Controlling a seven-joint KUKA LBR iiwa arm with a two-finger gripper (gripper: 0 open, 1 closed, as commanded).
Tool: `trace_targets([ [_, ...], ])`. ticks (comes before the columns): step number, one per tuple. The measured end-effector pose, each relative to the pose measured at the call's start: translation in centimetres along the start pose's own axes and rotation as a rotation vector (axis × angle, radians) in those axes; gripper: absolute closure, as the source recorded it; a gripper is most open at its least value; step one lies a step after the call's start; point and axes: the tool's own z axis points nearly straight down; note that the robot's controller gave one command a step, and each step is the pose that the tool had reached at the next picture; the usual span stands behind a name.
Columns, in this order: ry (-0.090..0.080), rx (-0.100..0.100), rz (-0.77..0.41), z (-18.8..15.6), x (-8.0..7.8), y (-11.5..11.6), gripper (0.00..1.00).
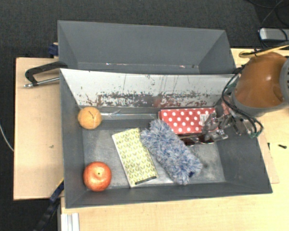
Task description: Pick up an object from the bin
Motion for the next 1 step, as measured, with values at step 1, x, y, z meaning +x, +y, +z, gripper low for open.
trace_targets([
  [1,0.029,-0.010,0.007,-3.67,-0.33,0.25,1.00],
])
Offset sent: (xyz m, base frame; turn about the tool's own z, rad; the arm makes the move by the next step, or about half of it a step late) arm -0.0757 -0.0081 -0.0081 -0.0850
